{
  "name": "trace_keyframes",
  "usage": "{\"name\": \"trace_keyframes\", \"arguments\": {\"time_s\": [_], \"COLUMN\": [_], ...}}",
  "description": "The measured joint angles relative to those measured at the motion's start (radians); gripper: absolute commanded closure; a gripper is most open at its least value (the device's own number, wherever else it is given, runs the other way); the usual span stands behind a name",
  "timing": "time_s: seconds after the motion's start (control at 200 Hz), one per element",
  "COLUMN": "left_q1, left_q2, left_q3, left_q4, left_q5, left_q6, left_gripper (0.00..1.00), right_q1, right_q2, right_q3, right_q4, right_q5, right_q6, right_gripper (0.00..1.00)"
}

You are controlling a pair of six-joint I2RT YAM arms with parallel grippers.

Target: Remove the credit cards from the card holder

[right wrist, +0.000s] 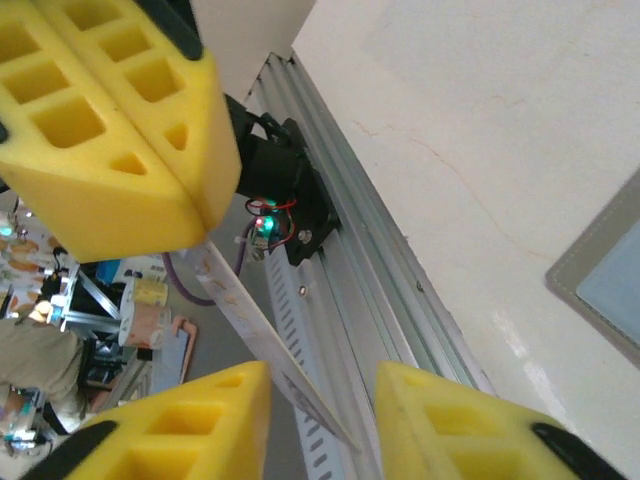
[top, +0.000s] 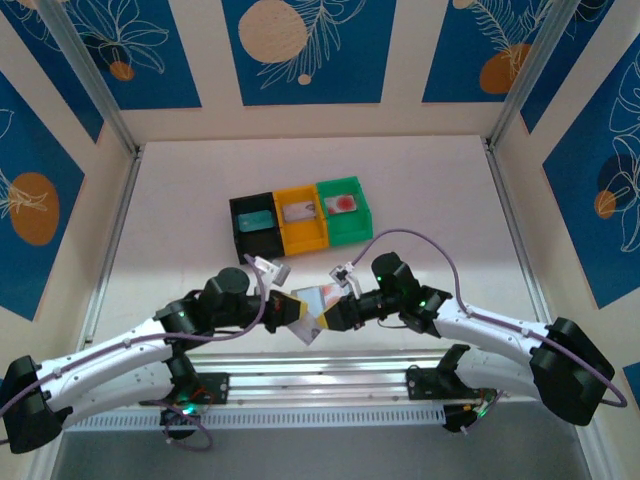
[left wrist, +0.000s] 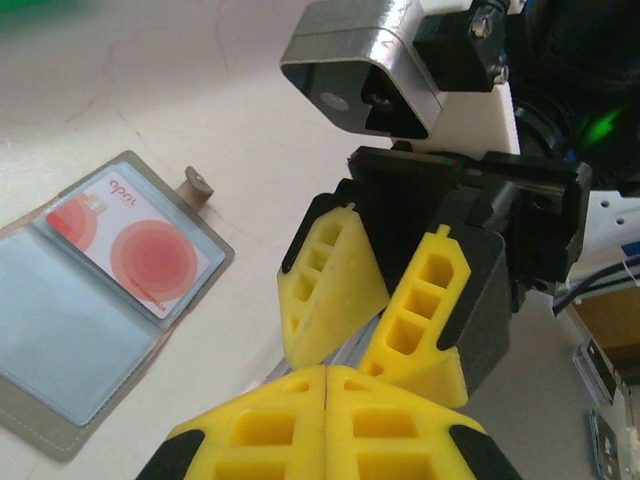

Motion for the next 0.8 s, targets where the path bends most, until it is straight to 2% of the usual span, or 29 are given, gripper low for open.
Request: {"name": "trace_keyframes", "arguments": {"time_s": [0.2, 0.355, 0.525, 0.8], "left_q1": [0.000, 0.000, 0.000, 0.000], "left_q2": [-0.019, -0.070, -0.104, -0.097], "left_q3": [-0.003, -0.024, -0.058, -0.096], "left_q4": [0.001, 0.025, 0.085, 0.217], "left_q5": [-0.060, -0.111, -0.140, -0.139], "left_q6": [-0.024, -0.064, -0.124, -0.197], "left_gripper": [1.00, 1.00, 1.00, 1.00], "right_q1": [-0.013, -0.014, 0.015, 0.110], "right_q2": [-0.070, -0.169, -0.208, -0.204], "right_q3": [-0.013, -0.092, -0.179, -0.192], "right_q4": [-0.002, 0.070, 0.154, 0.267], "right_q5": [0.049, 0.069, 0.093, 0.127], "right_q6": [0.011, 0.031, 0.054, 0.049], "right_gripper": [0.51, 0.44, 0.42, 0.42]}}
